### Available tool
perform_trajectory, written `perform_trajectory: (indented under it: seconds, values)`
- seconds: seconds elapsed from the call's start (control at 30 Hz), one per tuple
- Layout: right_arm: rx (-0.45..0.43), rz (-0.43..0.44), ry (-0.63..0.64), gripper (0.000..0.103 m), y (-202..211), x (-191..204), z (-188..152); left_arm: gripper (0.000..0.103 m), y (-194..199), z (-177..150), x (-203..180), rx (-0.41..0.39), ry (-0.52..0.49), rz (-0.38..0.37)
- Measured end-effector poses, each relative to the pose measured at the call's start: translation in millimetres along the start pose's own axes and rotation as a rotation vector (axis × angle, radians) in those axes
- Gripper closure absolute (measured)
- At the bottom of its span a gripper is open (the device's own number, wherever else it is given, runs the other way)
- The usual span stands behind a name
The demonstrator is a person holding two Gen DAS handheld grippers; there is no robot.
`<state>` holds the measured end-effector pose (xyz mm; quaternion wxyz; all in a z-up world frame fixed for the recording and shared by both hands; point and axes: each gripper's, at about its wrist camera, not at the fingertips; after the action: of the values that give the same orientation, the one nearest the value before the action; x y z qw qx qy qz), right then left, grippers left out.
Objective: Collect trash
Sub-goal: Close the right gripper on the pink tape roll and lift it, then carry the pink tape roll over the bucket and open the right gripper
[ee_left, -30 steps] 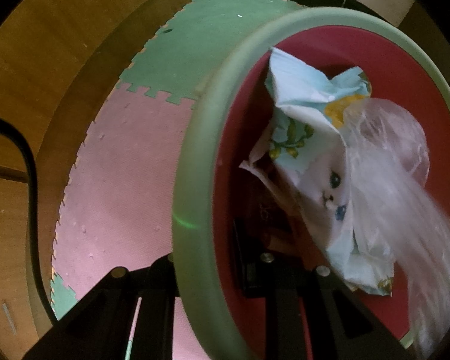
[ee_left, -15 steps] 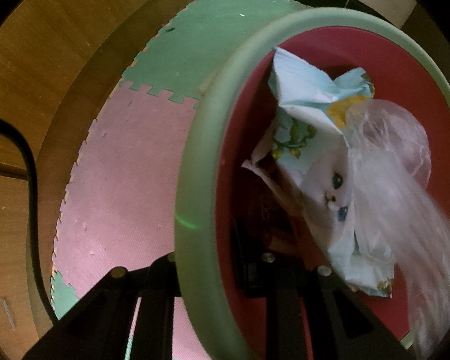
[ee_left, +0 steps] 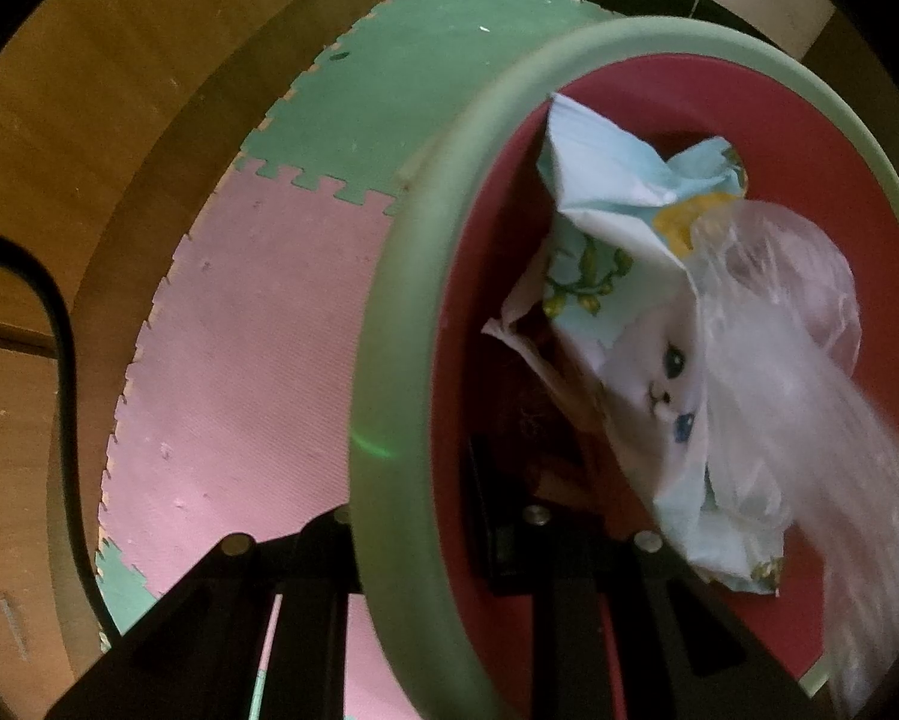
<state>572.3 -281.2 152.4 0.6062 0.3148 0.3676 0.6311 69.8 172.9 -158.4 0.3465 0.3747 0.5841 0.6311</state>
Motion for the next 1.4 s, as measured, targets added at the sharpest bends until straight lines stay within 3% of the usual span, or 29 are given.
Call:
perform_trajectory:
  seconds: [0.33,0.63,0.8,0.97,1.13,1.4]
  values:
    - [-0.063,0.216,0.162,0.059,83,52,-81,0.084,-1,0,-2,0.004,-0.019,-0.005]
    - [-0.081,0.363,0.434,0.059,143,147,-183,0.084,0,0,-4,-0.001,-0.034,-0.002]
    - [0.008,0.495,0.557,0.059,137,201,-249,0.084,1,-1,-4,-0.009,-0.036,-0.004]
    - [0.126,0.568,0.633,0.059,115,243,-312,0.084,2,-3,-3,-0.017,-0.027,-0.009]
    - [0.163,0.565,0.726,0.059,98,276,-372,0.084,3,-3,-1,-0.024,-0.019,-0.012]
    - [0.299,0.614,0.776,0.059,75,302,-422,0.084,3,-2,0,-0.031,-0.014,-0.017]
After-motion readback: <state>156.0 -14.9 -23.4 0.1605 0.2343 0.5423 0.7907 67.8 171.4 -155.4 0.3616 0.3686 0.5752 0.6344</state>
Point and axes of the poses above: each gripper's, at about its wrist camera, not at the fingertips, and y roughly against the way its jaws point, x to its left, z to its top, and after that the axes turned 6 degrees about x, right-handed
